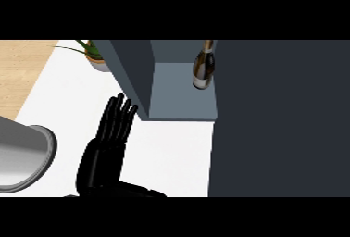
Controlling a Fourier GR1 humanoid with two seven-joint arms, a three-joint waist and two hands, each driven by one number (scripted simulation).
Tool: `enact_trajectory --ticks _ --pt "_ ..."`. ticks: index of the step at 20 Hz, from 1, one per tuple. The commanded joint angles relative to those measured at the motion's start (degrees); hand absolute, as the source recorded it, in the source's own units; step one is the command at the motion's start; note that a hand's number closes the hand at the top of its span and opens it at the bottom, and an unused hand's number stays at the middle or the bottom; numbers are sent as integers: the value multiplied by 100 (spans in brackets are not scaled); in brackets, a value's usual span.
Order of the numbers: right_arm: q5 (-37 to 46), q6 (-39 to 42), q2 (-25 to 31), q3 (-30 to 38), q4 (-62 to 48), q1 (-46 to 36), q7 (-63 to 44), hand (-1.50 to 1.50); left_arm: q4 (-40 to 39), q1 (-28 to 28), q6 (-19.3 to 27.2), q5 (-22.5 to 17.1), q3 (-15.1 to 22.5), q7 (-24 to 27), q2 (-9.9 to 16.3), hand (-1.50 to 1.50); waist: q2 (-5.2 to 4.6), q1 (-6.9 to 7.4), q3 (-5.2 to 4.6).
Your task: Pick up the wine, place it into the cabinet and close the cabinet
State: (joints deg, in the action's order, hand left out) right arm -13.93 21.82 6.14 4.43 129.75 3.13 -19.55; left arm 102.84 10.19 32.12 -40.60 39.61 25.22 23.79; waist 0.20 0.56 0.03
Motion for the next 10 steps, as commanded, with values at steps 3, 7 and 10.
enact_trajectory --ticks 3,7,10 --pt "-59 868 625 -415 104 44 -206 150 922 -880 184 150 -103 5 502 -150 7 51 -2" --pt "-504 1179 751 -644 621 380 -398 150 1479 -1538 60 49 -700 101 1090 -150 6 27 -4" --pt "-1195 864 735 -928 985 544 -1168 150 1532 -2145 -198 59 -859 472 1176 -150 1 21 -11"
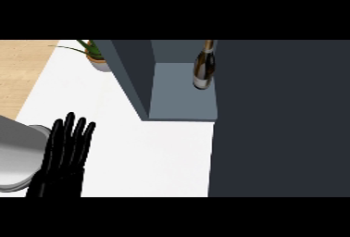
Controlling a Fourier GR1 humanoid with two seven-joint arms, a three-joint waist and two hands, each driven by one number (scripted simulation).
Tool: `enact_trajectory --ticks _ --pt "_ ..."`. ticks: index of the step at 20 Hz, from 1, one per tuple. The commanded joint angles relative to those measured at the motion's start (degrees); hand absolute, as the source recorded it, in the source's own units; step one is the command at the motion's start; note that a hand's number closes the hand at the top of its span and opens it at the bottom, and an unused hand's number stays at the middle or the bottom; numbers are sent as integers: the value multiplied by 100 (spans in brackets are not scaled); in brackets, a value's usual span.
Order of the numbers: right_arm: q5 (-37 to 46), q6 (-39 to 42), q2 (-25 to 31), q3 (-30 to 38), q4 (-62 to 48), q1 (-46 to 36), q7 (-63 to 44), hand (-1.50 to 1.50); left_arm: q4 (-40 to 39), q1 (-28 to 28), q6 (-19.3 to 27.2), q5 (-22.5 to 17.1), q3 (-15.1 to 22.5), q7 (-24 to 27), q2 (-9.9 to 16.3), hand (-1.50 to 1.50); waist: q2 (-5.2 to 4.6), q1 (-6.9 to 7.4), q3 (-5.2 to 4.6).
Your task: Pick up the wine, place it into the cabinet and close the cabinet
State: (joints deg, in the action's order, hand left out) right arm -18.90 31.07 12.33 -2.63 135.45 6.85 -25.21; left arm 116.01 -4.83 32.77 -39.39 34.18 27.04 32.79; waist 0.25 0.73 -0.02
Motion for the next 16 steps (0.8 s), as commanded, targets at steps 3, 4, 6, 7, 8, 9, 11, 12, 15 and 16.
enact_trajectory --ticks 3,4,6,7,8,9,11,12,15,16 --pt "-487 -157 -86 -940 640 319 -841 150 603 -1111 -271 -106 -478 344 410 -150 0 10 -6" --pt "-460 98 -90 -969 722 693 -511 150 375 -1245 -518 -194 -601 575 315 -150 1 -37 -4" --pt "-184 -295 -331 -1420 840 413 -796 150 1276 -1522 -270 -290 -863 235 662 -150 11 22 -3" --pt "-70 -509 -400 -1675 864 228 -1082 150 1022 -1920 -909 -516 -1121 510 900 -150 16 82 -14" --pt "162 -369 -460 -1820 680 330 -840 150 852 -2197 -1189 -606 -1288 754 857 -150 12 51 -10" --pt "318 -573 -550 -2113 1017 430 -1039 150 889 -2101 -1103 -719 -1513 634 836 -150 15 4 -9" --pt "500 -981 -781 -2461 851 -70 -1432 150 917 -2353 -1466 -891 -1849 682 990 -150 10 40 -12" --pt "557 -1137 -806 -2576 1093 -79 -1607 150 988 -2487 -1484 -779 -1823 776 988 -150 22 30 -13" --pt "1358 -1234 -1078 -3198 829 -240 -1412 150 970 -2808 -1974 -1274 -2502 716 1226 -150 51 40 -16" --pt "1552 -1393 -1214 -3315 625 -576 -1408 150 704 -2794 -2032 -1127 -2442 794 1141 -150 31 21 -15"
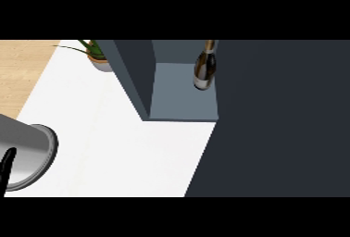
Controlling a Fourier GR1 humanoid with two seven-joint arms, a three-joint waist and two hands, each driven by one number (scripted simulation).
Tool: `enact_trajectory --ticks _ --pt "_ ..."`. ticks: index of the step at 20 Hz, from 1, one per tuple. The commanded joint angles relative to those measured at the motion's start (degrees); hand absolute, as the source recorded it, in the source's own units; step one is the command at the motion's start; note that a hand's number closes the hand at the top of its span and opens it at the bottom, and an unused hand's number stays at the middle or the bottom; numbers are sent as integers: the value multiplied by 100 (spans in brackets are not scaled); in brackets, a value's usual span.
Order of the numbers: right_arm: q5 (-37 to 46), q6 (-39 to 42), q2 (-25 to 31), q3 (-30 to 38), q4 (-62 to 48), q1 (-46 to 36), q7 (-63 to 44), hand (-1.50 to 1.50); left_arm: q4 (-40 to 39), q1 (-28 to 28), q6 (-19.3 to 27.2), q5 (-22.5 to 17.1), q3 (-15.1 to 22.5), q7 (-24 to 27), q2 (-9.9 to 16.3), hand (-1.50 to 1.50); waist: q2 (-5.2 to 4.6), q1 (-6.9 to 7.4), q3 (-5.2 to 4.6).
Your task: Pick up the wine, place it into the cabinet and close the cabinet
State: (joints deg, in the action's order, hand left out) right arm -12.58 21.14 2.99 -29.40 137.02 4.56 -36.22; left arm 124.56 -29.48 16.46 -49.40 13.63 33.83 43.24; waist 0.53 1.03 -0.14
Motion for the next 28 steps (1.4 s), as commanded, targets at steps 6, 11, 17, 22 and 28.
enact_trajectory --ticks 6,11,17,22,28 --pt "1915 -1437 -294 -1391 -740 -1845 -109 150 -29 -1016 -1314 -483 -1200 202 335 -150 -8 119 -4" --pt "1701 -2721 -297 -1269 -1536 -3278 -460 150 -136 -1066 -1840 -962 -1894 -60 421 -150 -36 109 2" --pt "1496 -3159 -298 -637 -2597 -4679 -488 150 -161 -1124 -2023 -941 -2120 -348 284 -150 -45 45 9" --pt "1086 -2852 -299 150 -3987 -5258 272 150 -19 -1127 -2191 -1162 -2339 -637 181 -150 -70 47 12" --pt "1378 -2667 -134 475 -5036 -5320 1256 150 -80 -1028 -2274 -970 -2372 -1048 173 -150 -87 -13 14"
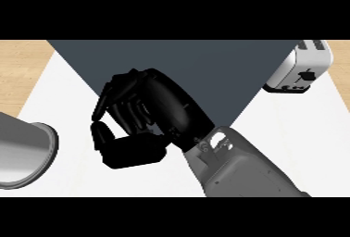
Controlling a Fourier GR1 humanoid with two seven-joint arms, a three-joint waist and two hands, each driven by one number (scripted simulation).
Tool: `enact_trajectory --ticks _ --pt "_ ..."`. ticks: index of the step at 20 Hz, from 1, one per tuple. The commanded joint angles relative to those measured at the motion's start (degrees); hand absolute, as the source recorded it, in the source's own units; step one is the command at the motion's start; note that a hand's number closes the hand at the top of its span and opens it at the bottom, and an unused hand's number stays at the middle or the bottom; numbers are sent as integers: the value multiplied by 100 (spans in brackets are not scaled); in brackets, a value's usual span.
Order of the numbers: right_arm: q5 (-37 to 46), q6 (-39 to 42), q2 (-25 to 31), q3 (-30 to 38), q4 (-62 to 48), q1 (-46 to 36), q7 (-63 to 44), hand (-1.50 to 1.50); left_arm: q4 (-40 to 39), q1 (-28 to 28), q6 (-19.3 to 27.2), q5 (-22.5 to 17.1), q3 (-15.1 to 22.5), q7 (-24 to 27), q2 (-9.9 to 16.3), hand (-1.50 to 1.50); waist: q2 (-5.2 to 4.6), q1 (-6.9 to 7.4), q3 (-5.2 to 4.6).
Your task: Pick up the wine, place it into the cabinet and close the cabinet
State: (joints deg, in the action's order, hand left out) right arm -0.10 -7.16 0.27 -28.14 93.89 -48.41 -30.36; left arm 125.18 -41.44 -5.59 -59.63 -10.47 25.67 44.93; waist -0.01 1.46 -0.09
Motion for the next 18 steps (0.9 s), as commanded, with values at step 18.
enact_trajectory --ticks 18 --pt "-47 975 812 1636 -2596 -779 1939 150 -29 1715 1158 913 1403 -891 -623 -150 -125 -100 12"
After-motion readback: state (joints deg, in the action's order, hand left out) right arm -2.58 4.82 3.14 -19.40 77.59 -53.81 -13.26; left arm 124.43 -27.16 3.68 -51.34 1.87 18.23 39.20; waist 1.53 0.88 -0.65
